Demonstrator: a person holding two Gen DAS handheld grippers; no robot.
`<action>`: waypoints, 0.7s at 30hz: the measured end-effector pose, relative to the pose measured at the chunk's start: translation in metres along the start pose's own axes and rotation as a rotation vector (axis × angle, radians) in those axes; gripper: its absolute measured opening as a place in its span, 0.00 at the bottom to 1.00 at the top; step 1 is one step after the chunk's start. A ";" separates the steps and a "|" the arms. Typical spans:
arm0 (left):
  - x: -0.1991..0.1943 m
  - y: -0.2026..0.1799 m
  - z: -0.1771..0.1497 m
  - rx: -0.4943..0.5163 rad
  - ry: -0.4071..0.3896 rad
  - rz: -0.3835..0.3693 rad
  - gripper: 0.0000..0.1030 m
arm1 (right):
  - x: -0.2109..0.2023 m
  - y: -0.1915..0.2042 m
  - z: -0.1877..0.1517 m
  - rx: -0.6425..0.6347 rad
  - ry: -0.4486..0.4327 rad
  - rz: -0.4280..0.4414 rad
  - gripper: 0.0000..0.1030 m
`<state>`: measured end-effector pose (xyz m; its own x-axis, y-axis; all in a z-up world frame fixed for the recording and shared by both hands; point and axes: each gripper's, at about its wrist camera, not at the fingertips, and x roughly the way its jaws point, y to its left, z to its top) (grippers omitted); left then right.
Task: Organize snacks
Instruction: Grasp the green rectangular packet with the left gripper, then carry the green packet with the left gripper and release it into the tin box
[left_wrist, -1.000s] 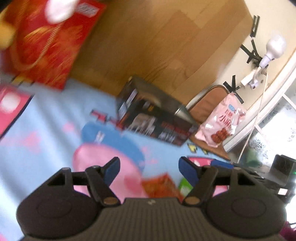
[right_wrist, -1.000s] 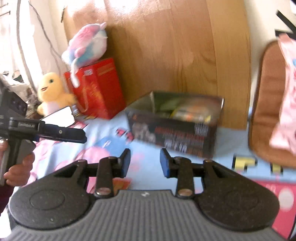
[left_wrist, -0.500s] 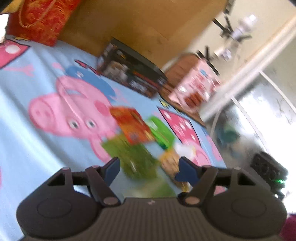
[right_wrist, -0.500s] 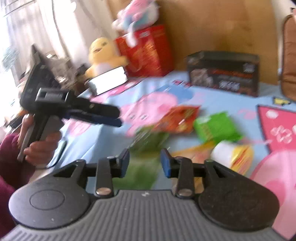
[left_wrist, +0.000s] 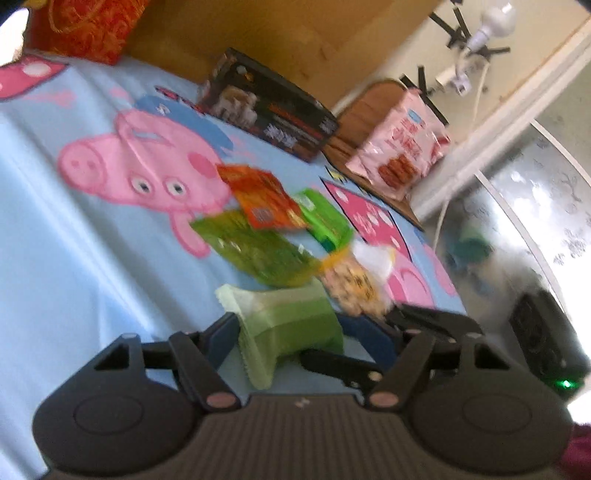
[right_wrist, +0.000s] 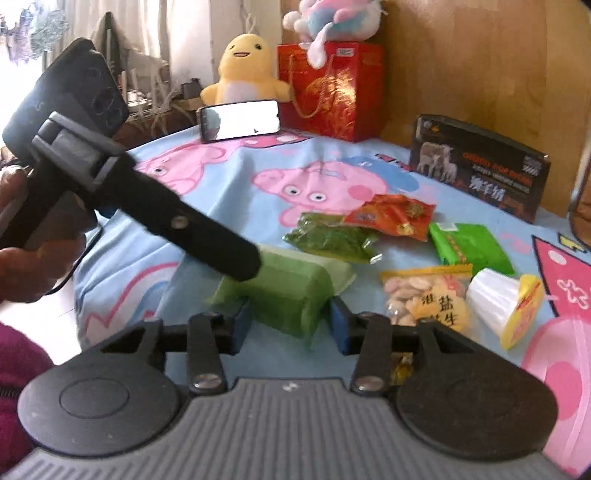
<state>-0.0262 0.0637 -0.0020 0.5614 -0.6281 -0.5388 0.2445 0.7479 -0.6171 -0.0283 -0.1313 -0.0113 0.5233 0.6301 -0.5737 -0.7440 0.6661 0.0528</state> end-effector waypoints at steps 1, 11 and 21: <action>-0.002 0.000 0.003 -0.009 -0.006 -0.018 0.69 | -0.003 0.001 0.000 0.014 -0.012 0.000 0.34; 0.007 -0.025 0.056 0.054 -0.052 -0.053 0.69 | -0.027 -0.013 0.036 0.045 -0.206 -0.094 0.33; 0.038 -0.021 0.098 0.005 -0.027 -0.167 0.71 | -0.031 -0.043 0.062 0.064 -0.250 -0.200 0.33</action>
<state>0.0674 0.0452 0.0473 0.5335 -0.7379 -0.4134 0.3401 0.6347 -0.6939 0.0130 -0.1545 0.0546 0.7480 0.5578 -0.3596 -0.5930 0.8051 0.0154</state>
